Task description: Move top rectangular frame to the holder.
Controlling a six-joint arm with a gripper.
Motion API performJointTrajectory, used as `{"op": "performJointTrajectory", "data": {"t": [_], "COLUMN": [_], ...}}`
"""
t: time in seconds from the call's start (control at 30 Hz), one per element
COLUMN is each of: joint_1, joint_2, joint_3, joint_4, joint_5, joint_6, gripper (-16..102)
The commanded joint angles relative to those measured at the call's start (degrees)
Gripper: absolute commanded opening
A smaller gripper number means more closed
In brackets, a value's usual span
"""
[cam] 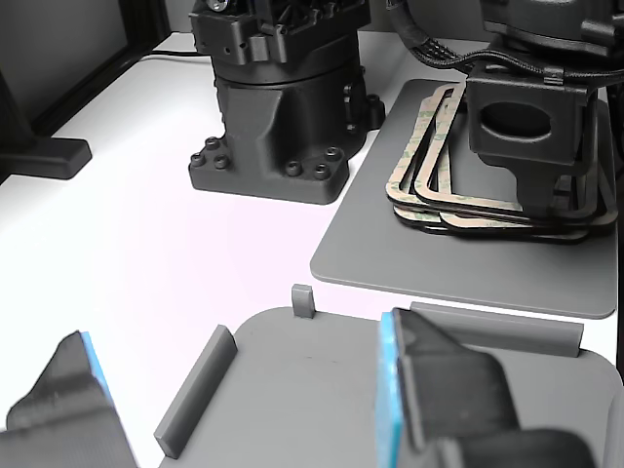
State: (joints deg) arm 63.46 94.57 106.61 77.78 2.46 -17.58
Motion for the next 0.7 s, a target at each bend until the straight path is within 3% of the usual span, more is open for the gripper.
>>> {"op": "performJointTrajectory", "data": {"t": [0.0,0.33,0.47,0.67], "joint_1": [-0.4,-0.7,-0.7,-0.7], "joint_2": [1.1,1.4,1.5,1.7], "joint_3": [-0.9,0.1,0.3,-0.4], "joint_4": [-0.4,-1.1,-1.1,-0.7], "joint_5": [0.2,0.4,0.5,2.2], "joint_6": [0.2,0.1,0.4,1.1], "gripper": [32,29,23,-10]}}
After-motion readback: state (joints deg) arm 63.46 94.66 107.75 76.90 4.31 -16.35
